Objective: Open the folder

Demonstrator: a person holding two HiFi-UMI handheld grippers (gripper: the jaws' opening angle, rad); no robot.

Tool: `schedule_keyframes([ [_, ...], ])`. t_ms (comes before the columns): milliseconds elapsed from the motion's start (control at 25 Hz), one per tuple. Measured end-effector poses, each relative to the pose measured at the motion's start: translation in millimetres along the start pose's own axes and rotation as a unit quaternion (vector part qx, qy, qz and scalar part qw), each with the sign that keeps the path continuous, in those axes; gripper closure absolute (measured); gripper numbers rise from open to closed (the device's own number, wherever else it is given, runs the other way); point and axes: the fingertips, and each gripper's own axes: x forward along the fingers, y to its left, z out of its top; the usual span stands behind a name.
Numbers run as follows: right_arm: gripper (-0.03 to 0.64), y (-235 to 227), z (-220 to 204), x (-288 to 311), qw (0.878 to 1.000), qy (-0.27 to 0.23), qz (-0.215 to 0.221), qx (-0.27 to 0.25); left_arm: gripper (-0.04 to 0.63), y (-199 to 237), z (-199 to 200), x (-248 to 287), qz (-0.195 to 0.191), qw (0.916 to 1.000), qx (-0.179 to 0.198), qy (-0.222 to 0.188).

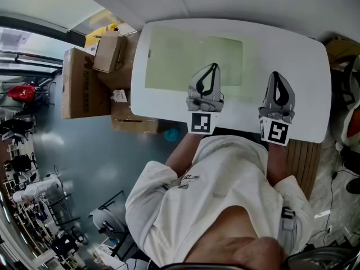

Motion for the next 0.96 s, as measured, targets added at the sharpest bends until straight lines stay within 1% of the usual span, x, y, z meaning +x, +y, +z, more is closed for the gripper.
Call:
schedule_keyframes([
  [200,0.617,0.7,2.7,5.0,1.0,0.001,0.003,-0.002,0.595,1.8,-3.4,1.8,0.001,1.0,0.002,0.007],
  [360,0.617,0.6,0.2,5.5,1.0,0.004,0.003,-0.002,0.595,4.3,-1.4,2.5,0.006,1.0,-0.002,-0.001],
  [560,0.617,-3.4,-3.6,7.6,1.0,0.007,0.002,-0.003,0.595,4.1,-5.2,5.1,0.007,0.9999,-0.001,0.007],
  [960,0.617,-5.3,-2.3,7.6,1.0,0.01,0.001,0.003,0.595,4.4,-0.2,5.8,0.01,0.9999,-0.003,-0.001],
])
